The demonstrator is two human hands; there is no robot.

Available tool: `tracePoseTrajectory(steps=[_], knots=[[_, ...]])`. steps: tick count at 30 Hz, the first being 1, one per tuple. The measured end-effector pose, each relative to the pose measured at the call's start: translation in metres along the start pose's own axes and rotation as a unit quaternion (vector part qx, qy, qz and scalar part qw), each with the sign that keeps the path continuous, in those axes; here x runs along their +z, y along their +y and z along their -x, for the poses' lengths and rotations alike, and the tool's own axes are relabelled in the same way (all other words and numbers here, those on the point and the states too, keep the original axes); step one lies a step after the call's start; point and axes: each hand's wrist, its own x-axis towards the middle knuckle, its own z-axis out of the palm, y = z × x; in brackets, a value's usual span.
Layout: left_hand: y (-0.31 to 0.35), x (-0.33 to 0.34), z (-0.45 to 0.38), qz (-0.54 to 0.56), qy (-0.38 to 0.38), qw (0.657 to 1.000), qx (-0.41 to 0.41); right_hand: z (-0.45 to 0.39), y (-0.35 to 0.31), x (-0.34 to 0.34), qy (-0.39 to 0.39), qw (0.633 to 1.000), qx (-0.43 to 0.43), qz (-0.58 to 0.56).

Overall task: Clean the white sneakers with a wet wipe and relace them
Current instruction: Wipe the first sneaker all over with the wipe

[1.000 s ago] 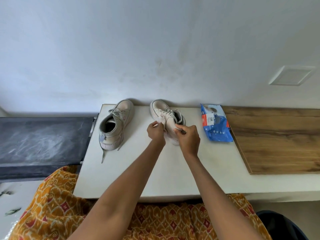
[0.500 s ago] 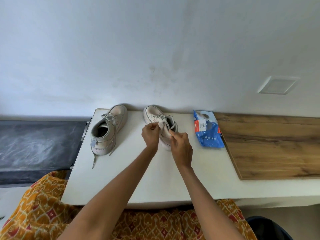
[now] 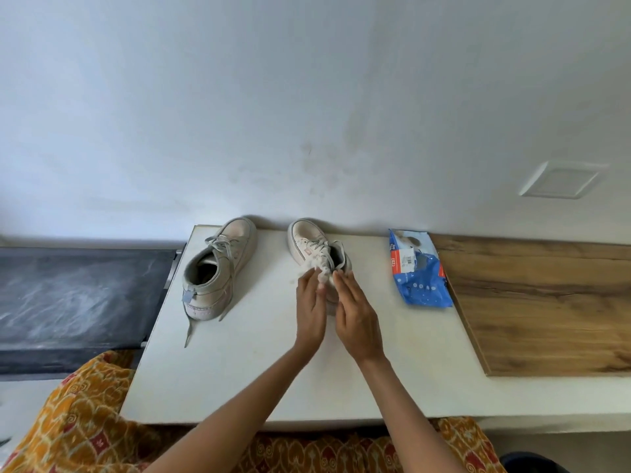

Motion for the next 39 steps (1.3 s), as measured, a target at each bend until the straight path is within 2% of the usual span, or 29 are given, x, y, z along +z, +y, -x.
tracePoseTrajectory(steps=[3, 6, 9, 15, 19, 23, 27, 33, 39], knots=[[0.002, -0.017, -0.024, 0.016, -0.018, 0.998, -0.053, 0.003, -0.013, 0.005, -0.022, 0.999, -0.028, -0.006], [-0.001, -0.026, -0.038, 0.000, -0.062, 0.997, -0.043, 0.004, -0.023, 0.010, -0.026, 1.000, -0.014, -0.006], [-0.007, -0.025, -0.021, -0.011, -0.075, 0.996, -0.039, 0.000, -0.028, 0.012, -0.017, 1.000, 0.001, -0.012], [0.003, -0.018, 0.041, 0.039, -0.079, 0.994, -0.059, 0.001, -0.032, 0.011, -0.018, 0.999, 0.041, -0.017], [0.008, -0.020, 0.038, 0.067, -0.104, 0.990, -0.073, -0.003, -0.031, 0.004, -0.019, 0.999, 0.038, -0.002], [0.008, -0.022, 0.001, 0.120, -0.073, 0.982, -0.129, -0.008, -0.029, -0.003, -0.026, 0.999, 0.023, 0.003], [0.000, -0.032, -0.026, 0.117, -0.107, 0.976, -0.150, -0.009, -0.027, -0.004, -0.027, 0.999, 0.019, 0.000], [0.006, -0.029, 0.004, 0.138, -0.124, 0.968, -0.169, -0.012, -0.034, -0.002, -0.014, 0.999, 0.028, -0.009], [0.010, -0.026, 0.019, 0.112, -0.086, 0.977, -0.163, -0.016, -0.040, -0.006, -0.012, 0.999, 0.031, -0.007]])
